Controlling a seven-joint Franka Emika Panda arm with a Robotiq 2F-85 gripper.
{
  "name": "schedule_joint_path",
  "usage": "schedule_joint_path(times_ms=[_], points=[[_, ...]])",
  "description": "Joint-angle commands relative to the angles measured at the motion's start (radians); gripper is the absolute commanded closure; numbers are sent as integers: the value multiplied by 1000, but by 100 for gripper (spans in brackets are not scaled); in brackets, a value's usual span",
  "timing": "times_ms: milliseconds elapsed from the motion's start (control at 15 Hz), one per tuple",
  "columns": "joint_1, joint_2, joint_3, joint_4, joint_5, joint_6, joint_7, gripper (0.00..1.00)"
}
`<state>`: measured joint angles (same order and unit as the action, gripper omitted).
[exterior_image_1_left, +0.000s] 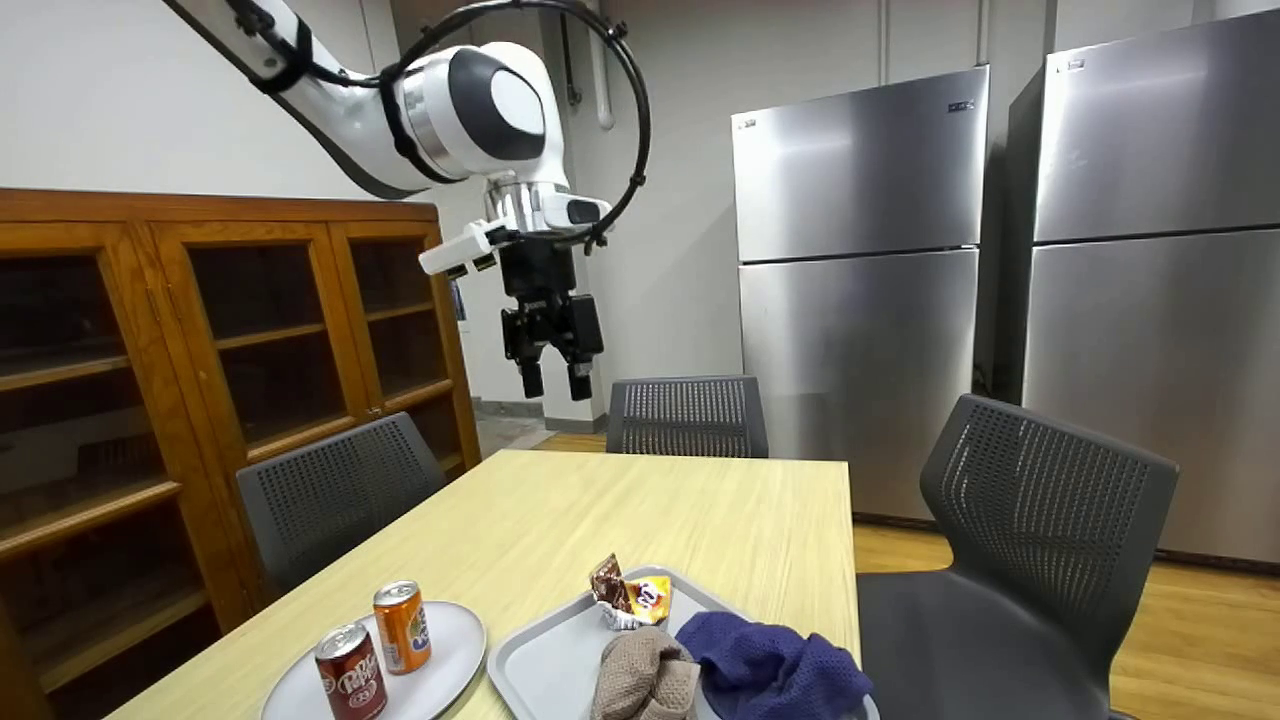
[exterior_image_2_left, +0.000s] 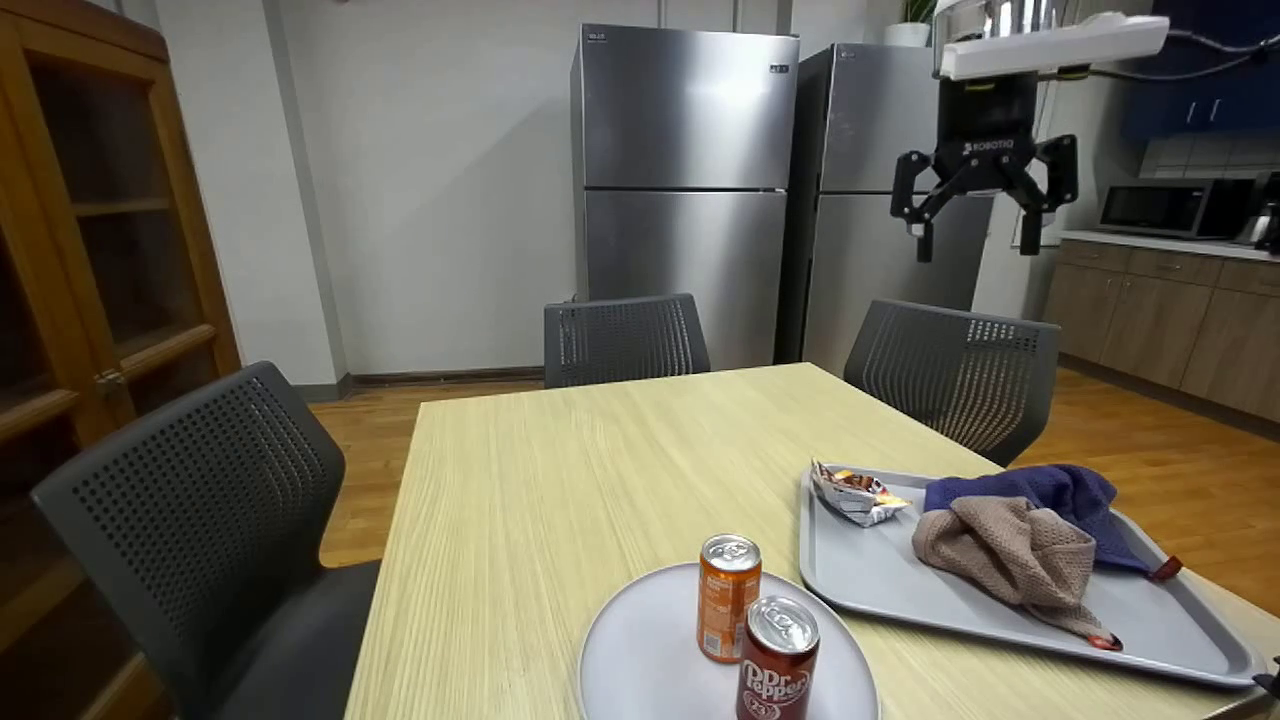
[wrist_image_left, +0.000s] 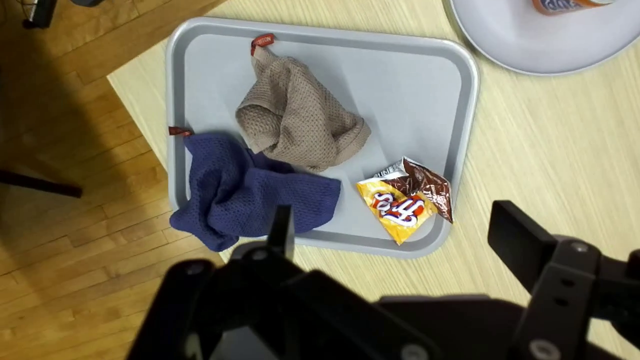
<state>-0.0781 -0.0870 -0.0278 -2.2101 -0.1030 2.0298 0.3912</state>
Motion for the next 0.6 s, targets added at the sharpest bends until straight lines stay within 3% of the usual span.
schedule_joint_path(times_ms=[0, 333, 533], points=[[2, 83, -7, 37, 8, 69, 63, 0], [17, 175, -16, 81, -16, 139, 124, 0], [21, 167, -23, 60, -5, 135, 81, 0]])
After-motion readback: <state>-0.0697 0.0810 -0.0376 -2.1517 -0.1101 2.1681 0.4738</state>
